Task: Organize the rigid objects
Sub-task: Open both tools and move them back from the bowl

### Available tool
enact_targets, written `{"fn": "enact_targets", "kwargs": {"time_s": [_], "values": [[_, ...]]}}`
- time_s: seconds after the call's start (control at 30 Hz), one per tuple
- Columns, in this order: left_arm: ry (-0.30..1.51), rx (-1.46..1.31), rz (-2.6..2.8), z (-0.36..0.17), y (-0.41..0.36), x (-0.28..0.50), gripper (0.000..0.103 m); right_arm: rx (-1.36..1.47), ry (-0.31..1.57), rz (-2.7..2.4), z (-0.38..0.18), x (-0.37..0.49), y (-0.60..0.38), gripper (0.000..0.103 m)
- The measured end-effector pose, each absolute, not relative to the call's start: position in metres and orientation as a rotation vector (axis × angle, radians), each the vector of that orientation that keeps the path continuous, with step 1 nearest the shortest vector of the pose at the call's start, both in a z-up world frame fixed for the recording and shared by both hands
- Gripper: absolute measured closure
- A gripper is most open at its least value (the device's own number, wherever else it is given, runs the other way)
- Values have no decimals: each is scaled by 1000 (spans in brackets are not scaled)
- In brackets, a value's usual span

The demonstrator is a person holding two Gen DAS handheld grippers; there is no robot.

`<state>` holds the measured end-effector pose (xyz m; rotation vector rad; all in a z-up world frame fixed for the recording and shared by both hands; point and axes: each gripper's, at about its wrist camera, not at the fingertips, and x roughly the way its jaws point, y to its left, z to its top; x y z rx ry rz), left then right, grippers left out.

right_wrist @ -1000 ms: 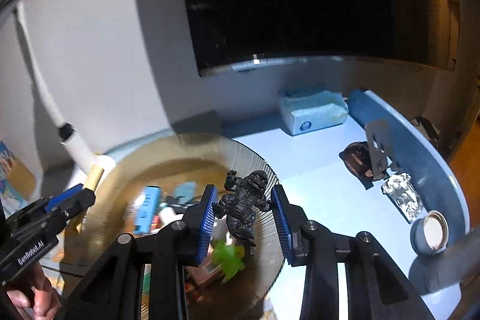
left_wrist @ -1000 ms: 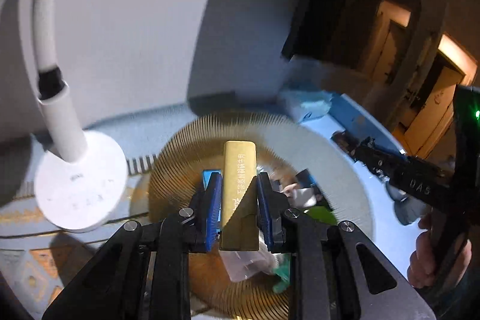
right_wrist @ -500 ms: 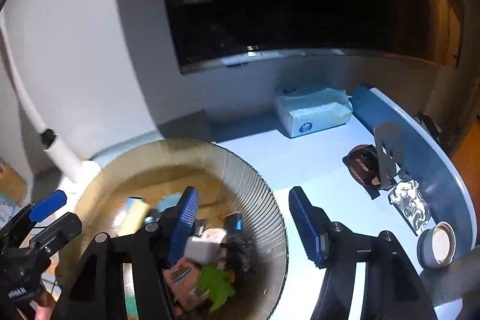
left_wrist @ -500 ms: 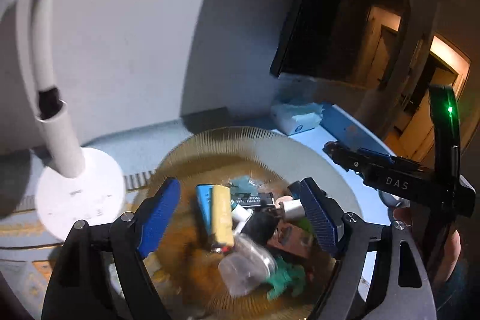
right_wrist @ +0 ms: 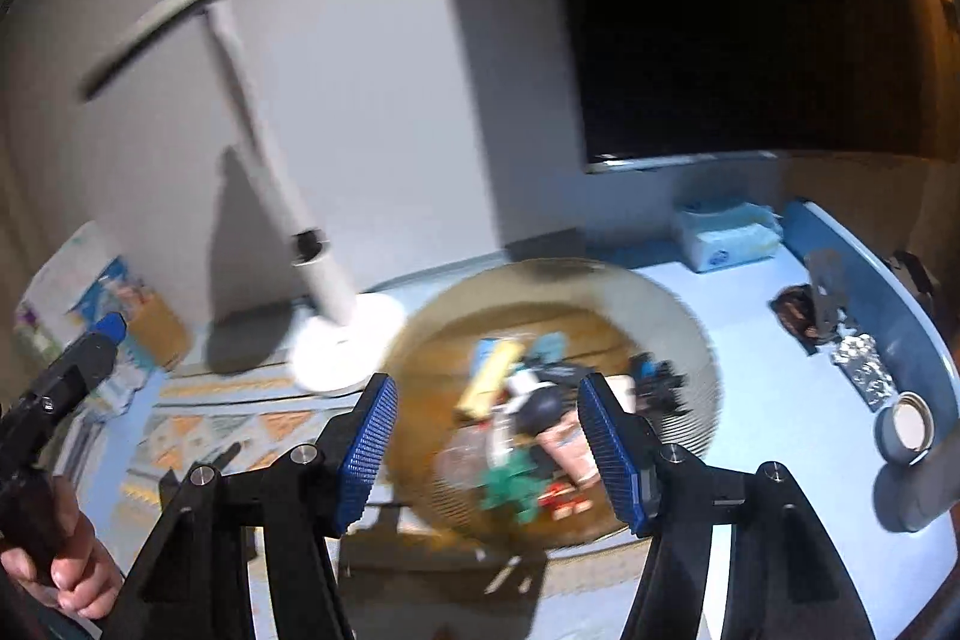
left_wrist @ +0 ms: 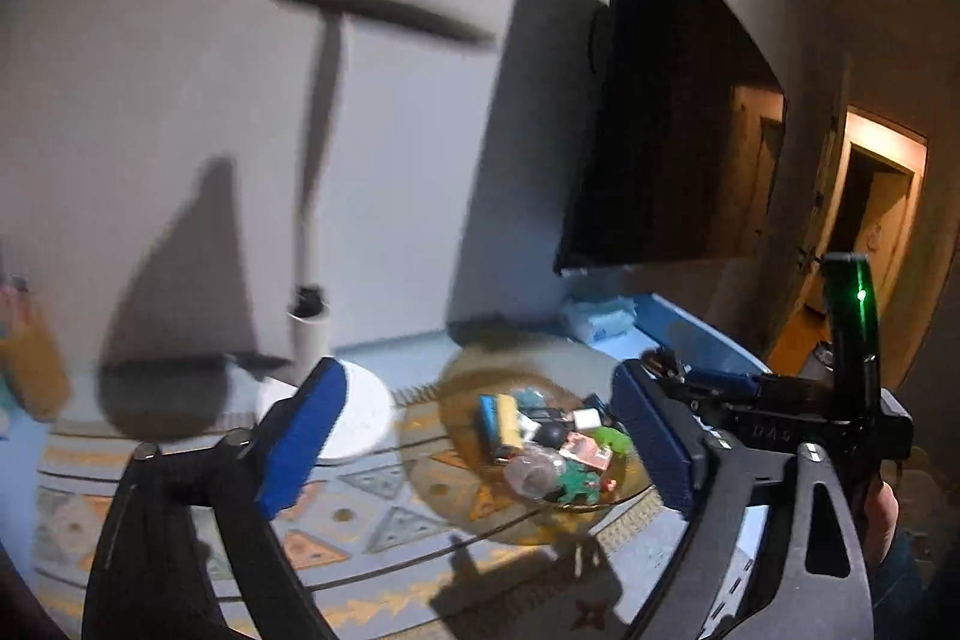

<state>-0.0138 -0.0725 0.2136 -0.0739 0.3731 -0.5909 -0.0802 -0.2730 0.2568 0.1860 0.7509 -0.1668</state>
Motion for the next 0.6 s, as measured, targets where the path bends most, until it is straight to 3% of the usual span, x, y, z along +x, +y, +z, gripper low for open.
{"fn": "enact_targets", "kwargs": {"time_s": [0.23,0.6], "values": [[291,-94,-390,222,-10,-57,9,62,757,-80,254,-92,-188,42],[423,-122,-216,144,45,-66,9,-74,825,-67,186,-98,-116,42]]}}
